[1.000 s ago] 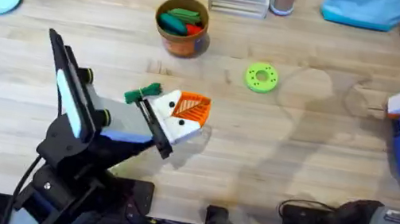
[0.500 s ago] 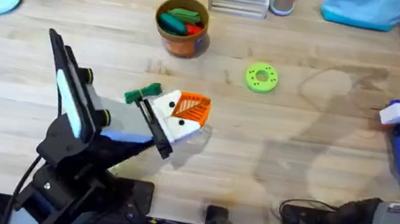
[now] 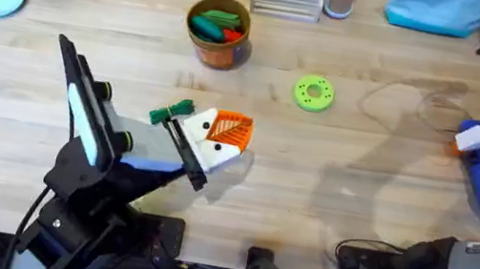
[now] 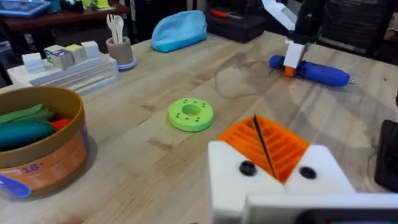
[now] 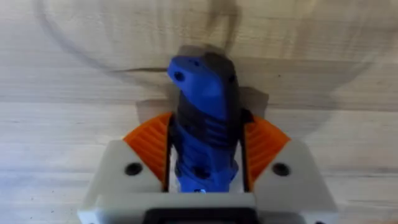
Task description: Pick up the gripper from the table and insert it into the empty holder that is missing its gripper. Then pick up a screw, insert it into the mounting hole, and use the screwdriver to tighten it. Finally, clean up the table by picking up the vegetable and placing it into the bucket.
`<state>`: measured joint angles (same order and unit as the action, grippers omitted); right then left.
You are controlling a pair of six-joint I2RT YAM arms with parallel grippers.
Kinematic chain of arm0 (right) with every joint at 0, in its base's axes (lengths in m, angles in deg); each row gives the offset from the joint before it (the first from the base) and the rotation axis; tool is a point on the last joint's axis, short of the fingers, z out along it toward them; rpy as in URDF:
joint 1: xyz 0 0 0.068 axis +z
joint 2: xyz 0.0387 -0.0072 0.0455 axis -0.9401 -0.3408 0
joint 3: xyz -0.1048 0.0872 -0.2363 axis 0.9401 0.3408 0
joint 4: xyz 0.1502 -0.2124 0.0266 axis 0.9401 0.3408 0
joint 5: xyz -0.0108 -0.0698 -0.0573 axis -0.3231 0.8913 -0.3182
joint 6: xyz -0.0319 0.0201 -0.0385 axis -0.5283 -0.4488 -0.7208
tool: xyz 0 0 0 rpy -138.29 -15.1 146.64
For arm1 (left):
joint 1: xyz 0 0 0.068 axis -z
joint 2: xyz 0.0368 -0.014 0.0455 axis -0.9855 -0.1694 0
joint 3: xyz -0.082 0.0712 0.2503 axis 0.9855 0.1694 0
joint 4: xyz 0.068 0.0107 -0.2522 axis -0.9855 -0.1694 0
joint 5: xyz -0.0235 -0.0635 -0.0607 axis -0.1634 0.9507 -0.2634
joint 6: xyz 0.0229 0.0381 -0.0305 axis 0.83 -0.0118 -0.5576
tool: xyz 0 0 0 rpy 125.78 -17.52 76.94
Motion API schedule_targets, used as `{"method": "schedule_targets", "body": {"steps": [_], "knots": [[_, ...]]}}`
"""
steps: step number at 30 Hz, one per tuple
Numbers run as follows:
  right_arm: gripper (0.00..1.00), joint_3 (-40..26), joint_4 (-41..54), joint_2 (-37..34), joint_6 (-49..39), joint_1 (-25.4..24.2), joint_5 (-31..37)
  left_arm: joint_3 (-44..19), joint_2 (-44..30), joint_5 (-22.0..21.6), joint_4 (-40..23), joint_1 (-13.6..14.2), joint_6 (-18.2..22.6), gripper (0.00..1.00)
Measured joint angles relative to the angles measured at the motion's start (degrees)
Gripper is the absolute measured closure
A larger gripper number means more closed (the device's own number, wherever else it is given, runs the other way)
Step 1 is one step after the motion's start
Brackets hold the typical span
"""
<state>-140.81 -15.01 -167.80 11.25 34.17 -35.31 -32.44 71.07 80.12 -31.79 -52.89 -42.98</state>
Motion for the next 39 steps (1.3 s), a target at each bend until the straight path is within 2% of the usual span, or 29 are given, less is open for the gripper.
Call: {"method": "schedule_targets", "body": {"steps": [6,10,11,20,26,31,39], "knots": [[0.773,0.0,-0.3,-0.1,-0.4,0.0,0.6,0.0,0.0,0.0,0.0,0.0,0.0,0.996],[0.966,-0.1,-0.4,-0.4,-0.5,0.0,1.3,0.0,0.0,0.0,0.0,0.0,0.0,0.996],[0.981,-0.1,-0.4,-0.4,-0.4,0.0,1.2,0.0,0.0,0.0,0.0,0.0,0.0,0.996],[0.979,-0.9,1.8,-0.4,1.5,3.9,1.4,0.0,0.0,0.0,0.0,0.0,0.0,0.996],[0.979,-6.6,1.8,1.2,8.3,7.8,-2.0,0.0,0.0,0.0,0.0,0.0,0.0,0.996],[0.979,-9.1,-5.3,10.0,15.5,9.7,-7.7,0.0,0.0,0.0,0.0,0.0,0.0,0.996],[0.979,-9.4,-15.7,27.2,26.4,15.1,-12.3,0.0,0.0,0.0,0.0,0.0,0.0,0.996]]}}
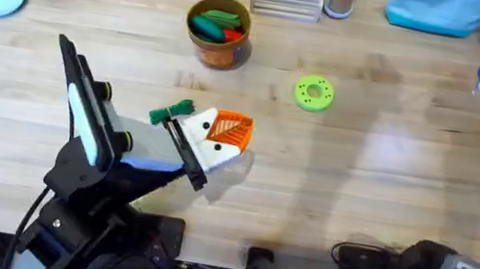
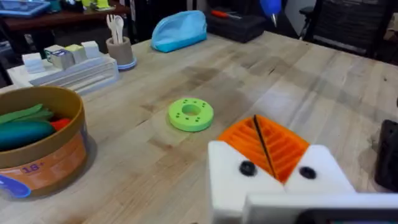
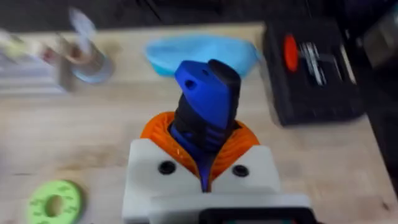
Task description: Pick up the gripper from the table and insert it into the empty holder that is missing its gripper. Then pick up a screw, insert it into the mounting hole, and use the screwdriver to tighten it. Finally, clean up the table by picking up the vegetable and placing it into the bucket.
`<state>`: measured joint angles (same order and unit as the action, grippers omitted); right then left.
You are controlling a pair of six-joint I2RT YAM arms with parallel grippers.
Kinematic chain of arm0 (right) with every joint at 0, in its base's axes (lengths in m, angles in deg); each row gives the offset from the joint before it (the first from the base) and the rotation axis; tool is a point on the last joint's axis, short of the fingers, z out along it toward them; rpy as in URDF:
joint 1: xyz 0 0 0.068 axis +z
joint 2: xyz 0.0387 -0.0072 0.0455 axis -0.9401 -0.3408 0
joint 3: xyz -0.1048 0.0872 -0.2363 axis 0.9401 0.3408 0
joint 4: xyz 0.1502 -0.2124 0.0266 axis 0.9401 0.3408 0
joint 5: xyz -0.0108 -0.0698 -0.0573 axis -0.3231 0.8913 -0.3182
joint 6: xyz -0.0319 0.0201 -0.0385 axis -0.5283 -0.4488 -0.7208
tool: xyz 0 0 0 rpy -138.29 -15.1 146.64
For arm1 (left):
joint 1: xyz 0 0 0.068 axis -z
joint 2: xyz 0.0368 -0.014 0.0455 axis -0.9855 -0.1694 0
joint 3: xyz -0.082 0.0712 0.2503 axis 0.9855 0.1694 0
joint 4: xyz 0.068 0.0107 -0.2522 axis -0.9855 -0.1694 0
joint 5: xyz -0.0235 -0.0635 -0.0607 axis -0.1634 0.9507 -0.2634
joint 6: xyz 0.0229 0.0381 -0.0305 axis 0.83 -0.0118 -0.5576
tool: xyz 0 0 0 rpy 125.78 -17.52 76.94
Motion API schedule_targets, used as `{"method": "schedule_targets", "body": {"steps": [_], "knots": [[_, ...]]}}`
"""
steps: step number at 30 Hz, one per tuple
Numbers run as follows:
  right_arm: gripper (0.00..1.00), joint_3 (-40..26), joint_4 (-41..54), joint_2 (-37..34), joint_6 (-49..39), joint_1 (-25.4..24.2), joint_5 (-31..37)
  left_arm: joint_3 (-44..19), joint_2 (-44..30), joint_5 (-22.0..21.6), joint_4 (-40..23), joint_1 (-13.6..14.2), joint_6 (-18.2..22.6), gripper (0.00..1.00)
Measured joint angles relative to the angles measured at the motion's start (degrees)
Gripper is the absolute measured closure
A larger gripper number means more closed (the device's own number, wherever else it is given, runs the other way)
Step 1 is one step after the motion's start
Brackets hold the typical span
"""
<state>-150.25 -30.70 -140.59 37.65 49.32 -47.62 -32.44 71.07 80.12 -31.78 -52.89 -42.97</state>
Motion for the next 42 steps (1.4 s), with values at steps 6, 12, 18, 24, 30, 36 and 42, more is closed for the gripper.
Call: {"method": "schedule_targets", "body": {"steps": [6,12,18,24,30,36,42], "knots": [[0.979,0.5,-5.4,7.6,6.1,11.6,-2.8,0.0,0.0,0.0,0.0,0.0,0.0,0.996],[0.979,10.6,-22.0,14.1,13.7,29.1,-4.0,0.0,0.0,0.0,0.0,0.0,0.0,0.996],[0.98,24.1,-42.3,19.5,19.0,46.6,-4.9,0.0,0.0,0.0,0.0,0.0,0.0,0.996],[0.98,31.4,-55.5,19.8,20.6,58.3,-6.5,0.0,0.0,0.0,0.0,0.0,0.0,0.996],[0.98,31.7,-57.0,17.8,20.8,65.0,-7.6,0.0,0.0,0.0,0.0,0.0,0.0,0.996],[0.98,31.7,-57.0,15.1,17.2,68.5,-9.9,0.0,0.0,0.0,0.0,0.0,0.0,0.996],[0.98,31.8,-57.0,14.2,13.8,69.6,-12.6,0.0,0.0,0.0,0.0,0.0,0.0,0.996]]}}
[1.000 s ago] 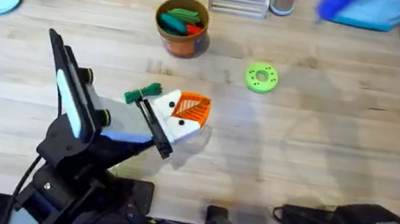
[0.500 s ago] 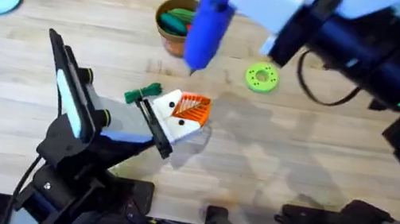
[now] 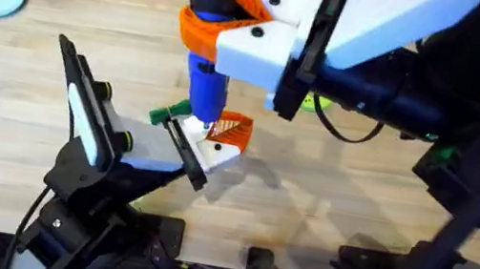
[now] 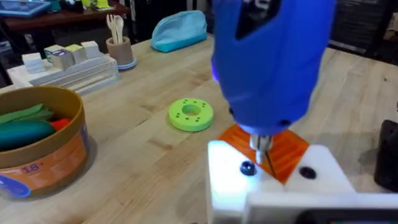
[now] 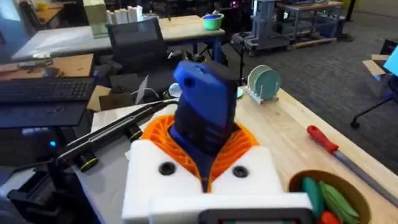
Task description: Pick up the gripper from the table and insert it into the empty holder that is missing its gripper. Then pick up a screw, insert it into the mounting hole, and use the screwdriver to tighten it. Finally, clean up the table by picking up the vegetable and placing it into the bucket.
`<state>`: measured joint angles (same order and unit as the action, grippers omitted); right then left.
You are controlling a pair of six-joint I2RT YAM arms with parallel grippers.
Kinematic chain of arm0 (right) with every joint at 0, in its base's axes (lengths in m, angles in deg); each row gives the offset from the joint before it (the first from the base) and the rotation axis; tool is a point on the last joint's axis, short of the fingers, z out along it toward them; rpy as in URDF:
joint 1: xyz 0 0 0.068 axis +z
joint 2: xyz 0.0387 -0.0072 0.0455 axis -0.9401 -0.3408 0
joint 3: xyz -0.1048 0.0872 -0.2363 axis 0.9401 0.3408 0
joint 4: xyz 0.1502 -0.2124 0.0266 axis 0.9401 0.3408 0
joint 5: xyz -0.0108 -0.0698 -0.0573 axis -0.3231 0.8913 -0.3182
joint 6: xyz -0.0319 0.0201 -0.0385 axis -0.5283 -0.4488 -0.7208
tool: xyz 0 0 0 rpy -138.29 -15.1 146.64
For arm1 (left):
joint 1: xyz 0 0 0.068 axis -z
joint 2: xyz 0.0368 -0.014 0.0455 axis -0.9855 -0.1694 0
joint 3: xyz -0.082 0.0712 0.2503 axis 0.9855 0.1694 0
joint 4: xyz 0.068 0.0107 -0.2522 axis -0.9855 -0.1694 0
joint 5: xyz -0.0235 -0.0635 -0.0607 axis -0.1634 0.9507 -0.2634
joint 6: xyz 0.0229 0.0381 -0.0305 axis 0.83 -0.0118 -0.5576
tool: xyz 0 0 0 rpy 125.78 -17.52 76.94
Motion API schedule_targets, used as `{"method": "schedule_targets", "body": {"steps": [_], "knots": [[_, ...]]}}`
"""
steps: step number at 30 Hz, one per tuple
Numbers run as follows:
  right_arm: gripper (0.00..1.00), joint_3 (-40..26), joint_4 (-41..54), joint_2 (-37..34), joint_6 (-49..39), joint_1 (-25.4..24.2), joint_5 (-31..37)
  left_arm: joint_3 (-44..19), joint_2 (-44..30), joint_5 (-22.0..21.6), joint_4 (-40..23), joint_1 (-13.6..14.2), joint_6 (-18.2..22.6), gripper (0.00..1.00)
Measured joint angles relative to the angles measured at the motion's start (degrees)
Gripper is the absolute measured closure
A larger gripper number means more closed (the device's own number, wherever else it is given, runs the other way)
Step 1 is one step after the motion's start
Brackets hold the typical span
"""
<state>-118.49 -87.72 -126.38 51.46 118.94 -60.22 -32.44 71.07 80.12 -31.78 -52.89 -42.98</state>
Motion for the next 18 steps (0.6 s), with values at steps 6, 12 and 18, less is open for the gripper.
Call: {"method": "schedule_targets", "body": {"steps": [6,12,18], "knots": [[0.98,0.0,-0.1,-0.3,-1.5,0.0,-0.4,0.0,0.0,0.0,0.0,0.0,0.0,0.996],[0.98,0.0,-1.2,-1.7,-1.7,0.0,-0.7,0.0,0.0,0.0,0.0,0.0,0.0,0.996],[0.98,0.0,-1.5,-1.8,-1.7,0.0,-1.0,0.0,0.0,-0.1,0.0,0.0,0.0,0.996]]}}
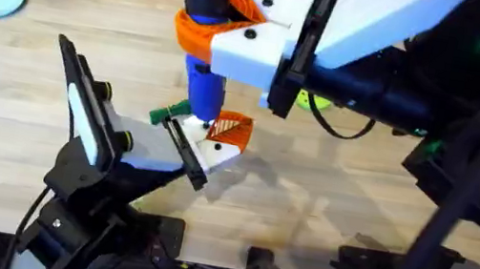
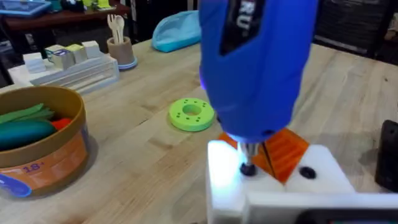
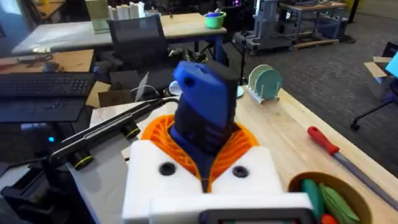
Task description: Pick up the gripper from the table and insert it into the empty holder that is missing its gripper. Then pick up a screw, insert it into the mounting hole, and use the screwdriver to tighten it. Finally, clean up the table by picking up the vegetable and placing it into the bucket.
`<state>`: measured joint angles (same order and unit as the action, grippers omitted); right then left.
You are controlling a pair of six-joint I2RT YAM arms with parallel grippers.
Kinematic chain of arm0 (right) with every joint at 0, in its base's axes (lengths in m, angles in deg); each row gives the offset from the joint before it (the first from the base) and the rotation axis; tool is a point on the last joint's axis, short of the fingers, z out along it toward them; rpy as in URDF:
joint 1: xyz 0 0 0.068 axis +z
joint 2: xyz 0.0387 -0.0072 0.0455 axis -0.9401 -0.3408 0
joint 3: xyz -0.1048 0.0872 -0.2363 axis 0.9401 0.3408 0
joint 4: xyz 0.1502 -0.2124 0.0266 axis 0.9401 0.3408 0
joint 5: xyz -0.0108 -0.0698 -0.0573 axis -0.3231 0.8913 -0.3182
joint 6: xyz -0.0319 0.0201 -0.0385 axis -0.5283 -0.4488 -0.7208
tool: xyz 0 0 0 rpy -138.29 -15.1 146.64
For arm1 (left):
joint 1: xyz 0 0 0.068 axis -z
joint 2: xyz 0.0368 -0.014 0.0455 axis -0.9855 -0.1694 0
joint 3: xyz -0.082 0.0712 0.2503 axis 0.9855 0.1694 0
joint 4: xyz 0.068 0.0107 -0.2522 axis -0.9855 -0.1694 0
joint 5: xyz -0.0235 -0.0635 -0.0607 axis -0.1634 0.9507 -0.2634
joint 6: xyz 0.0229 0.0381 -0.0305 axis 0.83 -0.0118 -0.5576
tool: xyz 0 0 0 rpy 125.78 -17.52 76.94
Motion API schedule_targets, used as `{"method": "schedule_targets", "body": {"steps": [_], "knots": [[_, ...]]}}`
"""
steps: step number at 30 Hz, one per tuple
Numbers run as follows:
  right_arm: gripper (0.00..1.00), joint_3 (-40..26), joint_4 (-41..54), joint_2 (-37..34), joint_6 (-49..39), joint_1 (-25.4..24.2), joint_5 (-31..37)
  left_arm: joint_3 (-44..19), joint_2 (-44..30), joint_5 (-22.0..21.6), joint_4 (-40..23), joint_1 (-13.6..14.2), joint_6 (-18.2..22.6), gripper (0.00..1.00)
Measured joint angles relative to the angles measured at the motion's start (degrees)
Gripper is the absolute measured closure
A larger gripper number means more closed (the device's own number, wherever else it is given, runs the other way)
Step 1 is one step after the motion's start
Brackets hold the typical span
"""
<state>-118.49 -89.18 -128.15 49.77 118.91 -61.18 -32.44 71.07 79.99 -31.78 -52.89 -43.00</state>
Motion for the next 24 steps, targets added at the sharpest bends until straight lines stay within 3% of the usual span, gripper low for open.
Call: {"method": "schedule_targets", "body": {"steps": [8,14,19,24], "knots": [[0.98,0.0,-0.4,0.0,0.0,0.0,0.0,0.0,0.0,0.0,0.0,0.0,0.0,0.996],[0.98,0.2,-9.2,0.2,0.0,-1.5,-0.2,0.0,0.0,0.0,0.0,0.0,0.0,0.996],[0.98,0.2,-11.7,1.4,-0.4,-6.6,-0.2,0.0,0.0,0.0,0.0,0.0,0.0,0.996],[0.98,0.2,-3.1,1.1,-9.6,-13.2,2.6,0.0,0.0,0.0,0.0,0.0,0.0,0.996]]}}
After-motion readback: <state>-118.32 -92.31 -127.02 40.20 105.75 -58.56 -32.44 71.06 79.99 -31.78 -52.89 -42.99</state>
